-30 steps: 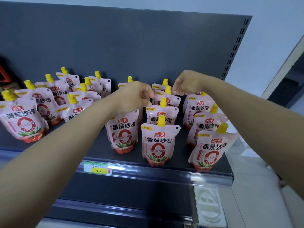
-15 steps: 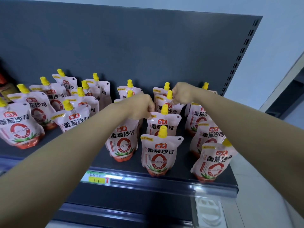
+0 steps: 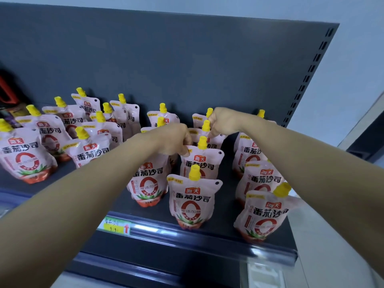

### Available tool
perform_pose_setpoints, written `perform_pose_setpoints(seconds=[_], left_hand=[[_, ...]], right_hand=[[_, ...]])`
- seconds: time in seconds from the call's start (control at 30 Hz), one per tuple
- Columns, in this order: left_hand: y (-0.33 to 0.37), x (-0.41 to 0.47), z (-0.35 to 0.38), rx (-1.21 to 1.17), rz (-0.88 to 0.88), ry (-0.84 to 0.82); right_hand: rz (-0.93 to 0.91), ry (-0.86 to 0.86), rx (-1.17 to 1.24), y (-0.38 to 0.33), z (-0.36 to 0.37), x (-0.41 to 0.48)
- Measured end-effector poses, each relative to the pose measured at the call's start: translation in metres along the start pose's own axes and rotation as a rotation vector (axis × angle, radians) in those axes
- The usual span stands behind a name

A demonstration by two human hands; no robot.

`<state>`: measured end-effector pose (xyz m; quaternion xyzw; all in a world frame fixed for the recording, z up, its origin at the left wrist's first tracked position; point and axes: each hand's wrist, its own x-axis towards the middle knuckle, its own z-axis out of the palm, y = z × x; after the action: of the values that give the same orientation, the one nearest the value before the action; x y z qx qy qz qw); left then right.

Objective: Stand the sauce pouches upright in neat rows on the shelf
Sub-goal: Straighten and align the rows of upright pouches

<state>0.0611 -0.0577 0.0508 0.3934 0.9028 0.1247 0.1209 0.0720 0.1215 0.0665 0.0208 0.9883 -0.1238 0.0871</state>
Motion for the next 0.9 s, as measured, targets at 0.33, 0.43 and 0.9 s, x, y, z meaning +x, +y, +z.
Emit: perform_pose_setpoints(seconds=[0.33, 0.43, 0.9], left_hand=[[-0.005, 0.000, -0.015, -0.140, 0.006, -0.115], [-0.011, 0.004, -0.031, -0.157, 0.049, -0.002], [-0.021, 0.072, -0.029, 0.201, 0.131, -0.105]], right_hand=[[0.050, -0.050, 0.093, 0.002, -0.006, 0.004], [0.106, -0.121, 0.213, 0.001, -0.027, -0.001], [0.297, 0.069, 0.114, 0.007, -0.010, 0.041]])
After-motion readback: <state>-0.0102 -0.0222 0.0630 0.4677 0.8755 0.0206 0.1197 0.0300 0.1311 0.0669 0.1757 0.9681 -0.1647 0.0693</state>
